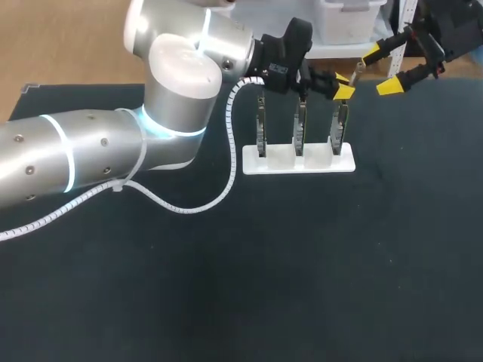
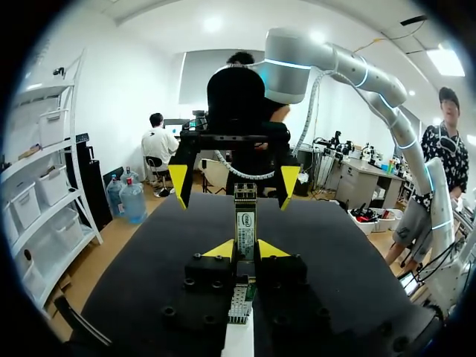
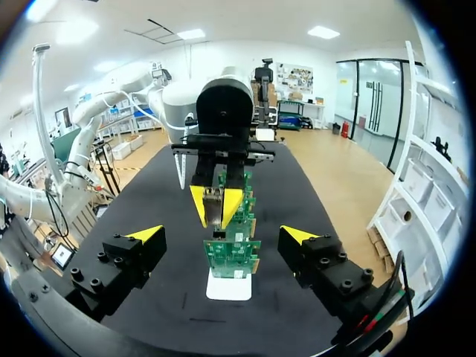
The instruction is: Pick up the optical module with the left hand, and insert it into the network port with the right hand.
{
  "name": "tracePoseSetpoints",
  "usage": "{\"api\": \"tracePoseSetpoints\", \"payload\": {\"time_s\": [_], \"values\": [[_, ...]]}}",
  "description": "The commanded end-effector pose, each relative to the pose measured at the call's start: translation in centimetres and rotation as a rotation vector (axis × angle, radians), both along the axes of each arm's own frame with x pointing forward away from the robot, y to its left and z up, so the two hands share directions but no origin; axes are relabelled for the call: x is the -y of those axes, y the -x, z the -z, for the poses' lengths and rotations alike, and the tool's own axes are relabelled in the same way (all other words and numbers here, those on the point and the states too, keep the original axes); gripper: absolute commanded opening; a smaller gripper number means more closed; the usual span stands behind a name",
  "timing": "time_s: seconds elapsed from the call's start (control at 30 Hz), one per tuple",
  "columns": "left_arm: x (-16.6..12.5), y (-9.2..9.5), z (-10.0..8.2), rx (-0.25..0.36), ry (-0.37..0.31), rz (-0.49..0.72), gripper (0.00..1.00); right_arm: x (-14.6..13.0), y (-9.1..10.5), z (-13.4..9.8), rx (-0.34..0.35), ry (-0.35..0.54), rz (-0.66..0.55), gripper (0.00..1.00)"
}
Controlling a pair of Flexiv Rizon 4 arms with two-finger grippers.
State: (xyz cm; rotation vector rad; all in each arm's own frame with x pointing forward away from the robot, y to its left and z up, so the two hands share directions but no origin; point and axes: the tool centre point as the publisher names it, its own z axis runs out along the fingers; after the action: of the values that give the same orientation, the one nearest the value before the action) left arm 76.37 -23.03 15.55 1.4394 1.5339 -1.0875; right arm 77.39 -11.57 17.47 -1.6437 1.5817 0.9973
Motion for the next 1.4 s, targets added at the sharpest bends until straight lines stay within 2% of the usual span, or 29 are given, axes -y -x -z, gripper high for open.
{"api": "tracePoseSetpoints", "payload": {"time_s": [0.03,0.67,1.2,1.23,1.27,1.4], "values": [[0.0,0.0,0.0,0.001,0.000,-0.001,0.00,-0.6,0.9,-0.8,0.023,0.017,0.040,1.00],[0.0,0.0,0.0,0.001,0.000,-0.001,0.00,-2.9,1.4,-1.8,0.023,0.003,0.024,1.00],[0.0,0.0,0.0,0.001,0.000,-0.001,0.00,-3.4,1.5,-1.6,0.019,0.011,0.041,1.00],[0.0,0.0,0.0,0.001,0.000,-0.001,0.00,-3.3,1.5,-1.6,0.026,0.020,0.043,0.24],[0.0,0.0,0.0,0.001,0.000,-0.001,0.00,-3.3,1.6,-1.5,0.028,0.022,0.044,0.00],[0.0,0.0,0.0,0.001,0.000,-0.001,0.00,-3.2,1.5,-1.5,0.029,0.029,0.050,0.00]]}}
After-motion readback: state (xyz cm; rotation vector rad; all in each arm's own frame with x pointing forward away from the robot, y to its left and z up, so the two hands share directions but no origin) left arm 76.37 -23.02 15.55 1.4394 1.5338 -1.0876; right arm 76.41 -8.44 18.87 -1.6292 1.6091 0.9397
